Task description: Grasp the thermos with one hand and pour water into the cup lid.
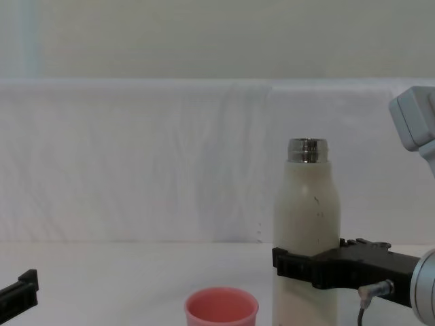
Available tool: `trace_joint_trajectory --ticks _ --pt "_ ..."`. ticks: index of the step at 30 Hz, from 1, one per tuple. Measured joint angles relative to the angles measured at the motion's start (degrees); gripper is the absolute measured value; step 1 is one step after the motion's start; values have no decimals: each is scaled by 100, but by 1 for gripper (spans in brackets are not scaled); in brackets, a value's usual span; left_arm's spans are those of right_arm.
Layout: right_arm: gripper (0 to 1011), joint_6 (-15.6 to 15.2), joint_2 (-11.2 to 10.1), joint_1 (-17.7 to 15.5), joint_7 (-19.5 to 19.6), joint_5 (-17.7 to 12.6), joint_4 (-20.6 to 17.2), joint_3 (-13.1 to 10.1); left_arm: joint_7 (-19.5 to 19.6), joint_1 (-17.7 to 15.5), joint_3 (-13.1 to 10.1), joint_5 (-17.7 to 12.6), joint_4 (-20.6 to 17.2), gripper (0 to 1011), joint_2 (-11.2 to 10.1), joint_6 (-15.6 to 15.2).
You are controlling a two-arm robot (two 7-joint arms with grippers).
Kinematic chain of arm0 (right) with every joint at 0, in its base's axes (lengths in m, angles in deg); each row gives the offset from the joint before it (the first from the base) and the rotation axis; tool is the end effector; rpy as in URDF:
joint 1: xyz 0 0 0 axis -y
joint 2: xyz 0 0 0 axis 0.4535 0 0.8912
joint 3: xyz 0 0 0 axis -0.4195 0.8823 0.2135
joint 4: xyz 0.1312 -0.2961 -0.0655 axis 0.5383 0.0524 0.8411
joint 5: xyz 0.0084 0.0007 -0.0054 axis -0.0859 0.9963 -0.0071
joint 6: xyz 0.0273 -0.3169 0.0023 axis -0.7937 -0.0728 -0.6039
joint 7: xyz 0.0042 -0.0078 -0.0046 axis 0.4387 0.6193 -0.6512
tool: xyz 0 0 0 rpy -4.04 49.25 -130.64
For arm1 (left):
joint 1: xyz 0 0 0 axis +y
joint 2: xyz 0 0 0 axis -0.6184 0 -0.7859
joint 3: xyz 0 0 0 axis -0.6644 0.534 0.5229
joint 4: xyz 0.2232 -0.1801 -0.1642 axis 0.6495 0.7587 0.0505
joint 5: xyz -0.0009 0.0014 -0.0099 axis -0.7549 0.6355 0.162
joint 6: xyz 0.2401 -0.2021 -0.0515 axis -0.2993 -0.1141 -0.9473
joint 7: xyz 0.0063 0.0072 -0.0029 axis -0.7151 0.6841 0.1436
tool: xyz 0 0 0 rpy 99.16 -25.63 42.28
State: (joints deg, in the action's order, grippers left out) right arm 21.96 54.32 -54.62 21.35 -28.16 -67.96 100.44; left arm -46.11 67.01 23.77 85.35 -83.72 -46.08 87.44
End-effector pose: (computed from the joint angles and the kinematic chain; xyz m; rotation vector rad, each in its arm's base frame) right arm 0.3699 0.0536 -0.2905 -0.1009 0.0518 -1.0593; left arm 0.2519 0.0462 -0.3231 -0.0382 0.0140 1.4457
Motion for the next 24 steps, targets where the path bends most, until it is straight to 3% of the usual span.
trace_joint_trajectory --ticks 19,24 --pt "949 14 -29 -24 -4 -115 -8 -13 0 0 0 0 0 1001 0 0" --pt "1000 11 -27 -24 -8 -106 -9 -9 0 0 0 0 0 1001 0 0"
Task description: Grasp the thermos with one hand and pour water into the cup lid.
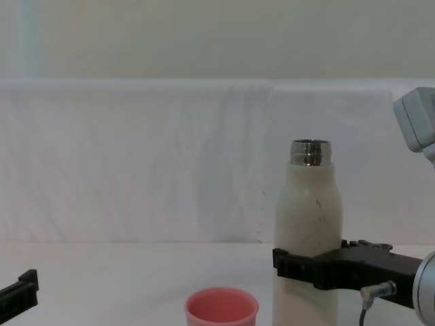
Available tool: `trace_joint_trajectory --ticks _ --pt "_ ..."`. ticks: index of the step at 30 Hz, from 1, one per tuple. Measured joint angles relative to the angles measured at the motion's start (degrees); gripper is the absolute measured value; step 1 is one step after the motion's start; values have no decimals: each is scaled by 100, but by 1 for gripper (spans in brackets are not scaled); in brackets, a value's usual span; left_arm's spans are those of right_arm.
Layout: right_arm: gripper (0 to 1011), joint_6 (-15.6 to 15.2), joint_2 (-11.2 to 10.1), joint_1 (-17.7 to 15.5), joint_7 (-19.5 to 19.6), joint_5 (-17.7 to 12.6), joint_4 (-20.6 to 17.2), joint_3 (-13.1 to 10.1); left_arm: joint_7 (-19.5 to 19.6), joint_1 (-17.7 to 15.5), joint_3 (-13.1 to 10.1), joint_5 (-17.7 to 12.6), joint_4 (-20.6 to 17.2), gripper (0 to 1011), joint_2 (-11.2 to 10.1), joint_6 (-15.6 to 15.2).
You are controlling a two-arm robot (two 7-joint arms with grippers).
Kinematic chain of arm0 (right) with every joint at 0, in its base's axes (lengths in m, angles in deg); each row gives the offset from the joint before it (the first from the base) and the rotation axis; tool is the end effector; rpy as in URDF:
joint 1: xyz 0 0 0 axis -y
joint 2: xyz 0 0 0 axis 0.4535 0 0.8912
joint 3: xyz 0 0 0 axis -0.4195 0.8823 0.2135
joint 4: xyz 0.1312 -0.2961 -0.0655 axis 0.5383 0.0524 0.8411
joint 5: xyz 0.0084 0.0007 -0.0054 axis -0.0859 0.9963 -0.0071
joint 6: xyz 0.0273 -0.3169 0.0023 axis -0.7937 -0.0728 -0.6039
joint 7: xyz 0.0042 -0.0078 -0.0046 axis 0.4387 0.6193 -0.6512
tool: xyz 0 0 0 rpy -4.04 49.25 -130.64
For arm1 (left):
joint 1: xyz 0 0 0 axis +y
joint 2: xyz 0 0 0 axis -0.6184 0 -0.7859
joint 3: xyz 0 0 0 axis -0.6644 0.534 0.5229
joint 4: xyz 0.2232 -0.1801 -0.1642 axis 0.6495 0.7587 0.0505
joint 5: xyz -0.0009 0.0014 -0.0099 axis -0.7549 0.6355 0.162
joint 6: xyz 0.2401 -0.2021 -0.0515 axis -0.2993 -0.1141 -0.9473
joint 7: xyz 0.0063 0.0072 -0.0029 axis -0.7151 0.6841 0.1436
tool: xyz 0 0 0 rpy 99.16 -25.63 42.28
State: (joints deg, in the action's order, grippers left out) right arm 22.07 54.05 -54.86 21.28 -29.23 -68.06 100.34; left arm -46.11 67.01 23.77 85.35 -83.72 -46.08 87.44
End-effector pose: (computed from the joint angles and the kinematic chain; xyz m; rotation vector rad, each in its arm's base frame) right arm 0.3688 0.0515 -0.2916 -0.0910 0.0648 -1.0569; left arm 0.2519 0.0462 -0.3231 -0.0382 0.0140 1.4457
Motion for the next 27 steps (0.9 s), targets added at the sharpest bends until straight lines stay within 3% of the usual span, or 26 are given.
trace_joint_trajectory --ticks 27 --pt "1000 13 -20 -16 18 50 -44 41 0 0 0 0 0 1001 0 0"
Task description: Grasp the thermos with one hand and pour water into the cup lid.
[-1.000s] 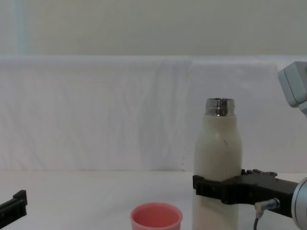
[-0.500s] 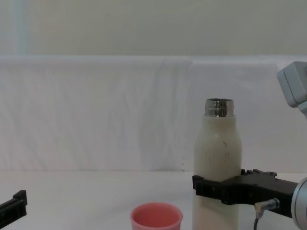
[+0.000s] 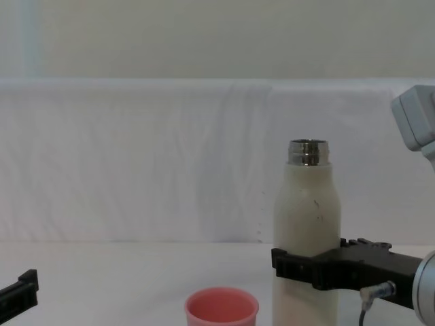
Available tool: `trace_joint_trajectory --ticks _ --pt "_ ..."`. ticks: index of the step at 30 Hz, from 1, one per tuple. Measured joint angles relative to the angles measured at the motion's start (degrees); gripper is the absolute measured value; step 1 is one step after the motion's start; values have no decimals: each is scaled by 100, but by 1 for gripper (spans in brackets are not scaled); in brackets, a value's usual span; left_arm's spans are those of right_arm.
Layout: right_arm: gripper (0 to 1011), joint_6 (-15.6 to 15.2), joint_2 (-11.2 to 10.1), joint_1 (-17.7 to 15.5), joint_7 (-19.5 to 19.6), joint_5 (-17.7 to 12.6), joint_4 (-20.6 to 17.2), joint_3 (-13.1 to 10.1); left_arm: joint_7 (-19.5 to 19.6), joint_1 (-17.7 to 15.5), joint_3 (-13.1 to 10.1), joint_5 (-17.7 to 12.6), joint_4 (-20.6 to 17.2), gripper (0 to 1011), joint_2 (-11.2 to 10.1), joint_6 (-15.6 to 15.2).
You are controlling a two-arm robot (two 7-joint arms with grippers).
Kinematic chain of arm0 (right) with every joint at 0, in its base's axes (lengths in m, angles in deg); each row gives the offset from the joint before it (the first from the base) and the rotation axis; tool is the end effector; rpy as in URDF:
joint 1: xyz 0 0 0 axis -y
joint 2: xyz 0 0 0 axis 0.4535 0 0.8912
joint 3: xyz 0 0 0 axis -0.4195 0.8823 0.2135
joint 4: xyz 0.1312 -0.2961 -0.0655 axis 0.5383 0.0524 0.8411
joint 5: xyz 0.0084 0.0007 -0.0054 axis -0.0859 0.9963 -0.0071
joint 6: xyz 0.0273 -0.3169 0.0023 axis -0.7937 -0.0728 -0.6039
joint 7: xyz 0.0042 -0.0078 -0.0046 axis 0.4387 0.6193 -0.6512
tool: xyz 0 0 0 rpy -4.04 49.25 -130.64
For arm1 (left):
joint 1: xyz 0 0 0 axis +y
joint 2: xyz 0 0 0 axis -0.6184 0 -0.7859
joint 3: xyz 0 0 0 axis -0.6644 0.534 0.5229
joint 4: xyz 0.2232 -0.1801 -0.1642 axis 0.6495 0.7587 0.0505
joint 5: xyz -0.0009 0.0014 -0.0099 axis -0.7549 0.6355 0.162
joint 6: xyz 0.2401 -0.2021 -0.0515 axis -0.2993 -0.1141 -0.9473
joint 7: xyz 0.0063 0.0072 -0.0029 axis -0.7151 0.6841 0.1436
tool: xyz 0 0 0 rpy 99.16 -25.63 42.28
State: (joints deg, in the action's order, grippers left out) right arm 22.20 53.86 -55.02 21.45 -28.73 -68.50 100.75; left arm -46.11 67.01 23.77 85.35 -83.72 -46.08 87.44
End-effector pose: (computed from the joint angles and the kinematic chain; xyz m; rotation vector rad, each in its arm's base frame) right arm 0.3670 0.0530 -0.2907 -0.0958 0.0517 -1.0538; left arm 0.2519 0.0462 -0.3231 -0.0382 0.0140 1.4457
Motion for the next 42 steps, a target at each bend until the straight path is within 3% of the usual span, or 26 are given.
trace_joint_trajectory --ticks 20,31,42 --pt "1000 69 -244 -331 32 -7 -359 -115 0 0 0 0 0 1001 0 0" --pt "1000 136 -422 -725 -12 -240 -731 -320 0 0 0 0 0 1001 0 0" --pt "1000 269 -591 -1085 -113 -425 -1067 -330 0 0 0 0 0 1001 0 0"
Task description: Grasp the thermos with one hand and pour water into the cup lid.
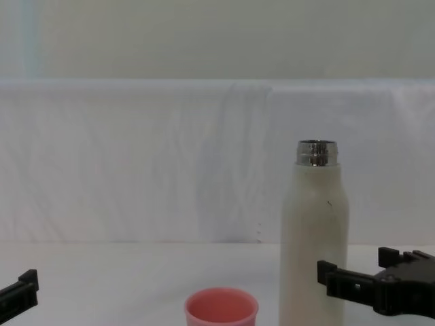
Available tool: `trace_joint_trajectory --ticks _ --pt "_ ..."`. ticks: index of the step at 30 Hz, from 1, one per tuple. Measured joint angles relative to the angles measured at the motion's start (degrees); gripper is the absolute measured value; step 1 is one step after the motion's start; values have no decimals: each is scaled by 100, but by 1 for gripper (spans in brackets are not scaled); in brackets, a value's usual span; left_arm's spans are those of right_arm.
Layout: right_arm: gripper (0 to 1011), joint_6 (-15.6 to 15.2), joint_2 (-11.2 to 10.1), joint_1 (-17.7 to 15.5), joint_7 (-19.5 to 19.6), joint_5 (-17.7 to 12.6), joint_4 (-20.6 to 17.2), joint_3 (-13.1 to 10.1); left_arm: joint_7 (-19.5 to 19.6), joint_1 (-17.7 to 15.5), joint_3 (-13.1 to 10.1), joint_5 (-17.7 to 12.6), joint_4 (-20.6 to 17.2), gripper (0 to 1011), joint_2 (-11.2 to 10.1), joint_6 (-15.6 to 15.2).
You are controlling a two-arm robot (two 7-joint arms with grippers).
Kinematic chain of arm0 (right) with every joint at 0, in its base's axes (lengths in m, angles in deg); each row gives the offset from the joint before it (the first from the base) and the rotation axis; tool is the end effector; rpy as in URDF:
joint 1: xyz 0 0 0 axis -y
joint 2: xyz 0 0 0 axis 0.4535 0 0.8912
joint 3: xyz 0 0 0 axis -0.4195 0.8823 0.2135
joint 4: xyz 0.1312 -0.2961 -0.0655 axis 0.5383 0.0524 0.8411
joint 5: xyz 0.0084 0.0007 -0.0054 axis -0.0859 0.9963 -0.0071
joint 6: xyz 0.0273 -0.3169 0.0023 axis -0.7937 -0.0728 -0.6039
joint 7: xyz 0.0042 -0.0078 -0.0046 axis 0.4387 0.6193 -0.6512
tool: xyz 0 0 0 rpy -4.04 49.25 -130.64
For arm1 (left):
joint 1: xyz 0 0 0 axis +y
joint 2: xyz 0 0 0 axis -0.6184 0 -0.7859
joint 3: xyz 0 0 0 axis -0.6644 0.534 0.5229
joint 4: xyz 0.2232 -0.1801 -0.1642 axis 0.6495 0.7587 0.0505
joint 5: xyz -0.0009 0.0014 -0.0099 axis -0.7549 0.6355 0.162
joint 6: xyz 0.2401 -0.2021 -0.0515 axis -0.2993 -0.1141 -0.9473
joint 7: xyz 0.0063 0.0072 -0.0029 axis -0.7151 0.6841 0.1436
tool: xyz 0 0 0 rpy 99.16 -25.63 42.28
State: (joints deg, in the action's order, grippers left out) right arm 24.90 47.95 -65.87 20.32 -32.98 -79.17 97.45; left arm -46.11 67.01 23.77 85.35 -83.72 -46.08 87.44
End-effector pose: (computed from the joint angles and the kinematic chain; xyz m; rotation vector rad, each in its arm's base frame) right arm 0.3080 0.0130 -0.2941 -0.0546 0.0504 -1.0482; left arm 0.2519 0.0462 -0.3231 -0.0382 0.0140 1.4457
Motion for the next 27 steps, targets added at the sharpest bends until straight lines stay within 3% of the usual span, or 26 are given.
trace_joint_trajectory --ticks 13,27 --pt "1000 371 -235 -314 -199 -42 -195 249 -1 0 0 0 0 1001 0 0" --pt "1000 465 -199 -239 -241 -145 43 457 -1 0 0 0 0 1001 0 0"
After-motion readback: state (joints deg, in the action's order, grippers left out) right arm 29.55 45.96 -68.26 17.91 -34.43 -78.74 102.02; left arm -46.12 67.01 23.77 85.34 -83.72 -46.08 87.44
